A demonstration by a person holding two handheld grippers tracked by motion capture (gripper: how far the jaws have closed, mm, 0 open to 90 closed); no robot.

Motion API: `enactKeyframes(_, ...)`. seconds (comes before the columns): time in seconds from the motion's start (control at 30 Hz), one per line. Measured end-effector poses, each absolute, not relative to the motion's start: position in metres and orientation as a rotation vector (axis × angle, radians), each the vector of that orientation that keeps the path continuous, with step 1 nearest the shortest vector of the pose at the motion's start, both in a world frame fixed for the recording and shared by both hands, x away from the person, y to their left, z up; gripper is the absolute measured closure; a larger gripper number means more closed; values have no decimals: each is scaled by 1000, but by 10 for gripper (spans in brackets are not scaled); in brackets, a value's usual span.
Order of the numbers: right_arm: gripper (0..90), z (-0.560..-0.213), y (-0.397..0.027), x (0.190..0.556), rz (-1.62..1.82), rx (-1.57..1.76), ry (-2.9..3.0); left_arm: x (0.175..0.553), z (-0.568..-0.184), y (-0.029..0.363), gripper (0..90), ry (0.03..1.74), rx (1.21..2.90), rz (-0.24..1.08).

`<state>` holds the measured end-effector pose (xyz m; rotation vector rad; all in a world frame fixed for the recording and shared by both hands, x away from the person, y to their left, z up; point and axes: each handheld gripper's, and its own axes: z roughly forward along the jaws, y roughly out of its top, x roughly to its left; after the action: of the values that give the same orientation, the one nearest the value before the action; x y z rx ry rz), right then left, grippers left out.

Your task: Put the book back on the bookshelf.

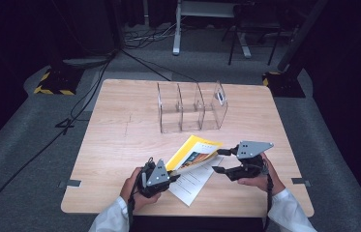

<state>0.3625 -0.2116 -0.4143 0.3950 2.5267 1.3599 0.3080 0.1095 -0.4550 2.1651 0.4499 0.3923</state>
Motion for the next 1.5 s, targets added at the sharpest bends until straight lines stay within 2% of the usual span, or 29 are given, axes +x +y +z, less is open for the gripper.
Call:
enactKeyframes(0.17,318,-407,-201,364,1386,320,2504,308,-455,115,820,444,2185,395)
enactKeyframes(0.4,296,-414,-183,378,1309,256,2568,308,-455,127,817,449,2183,395)
enactKeyframes(0.77,352,-443,-187,398,1181,250,2691,312,-456,151,793,457,2186,349)
enactKeyframes(0.87,434,-447,-188,400,1155,233,2694,315,-457,157,780,459,2189,321)
enactKeyframes(0.97,456,-450,-188,399,1137,190,2697,317,-457,163,773,462,2187,304)
enactKeyframes(1.23,389,-455,-185,399,1044,123,2701,320,-458,173,762,470,2172,288)
enactKeyframes(1.5,410,-462,-181,404,1032,105,2643,323,-459,184,765,479,2147,268)
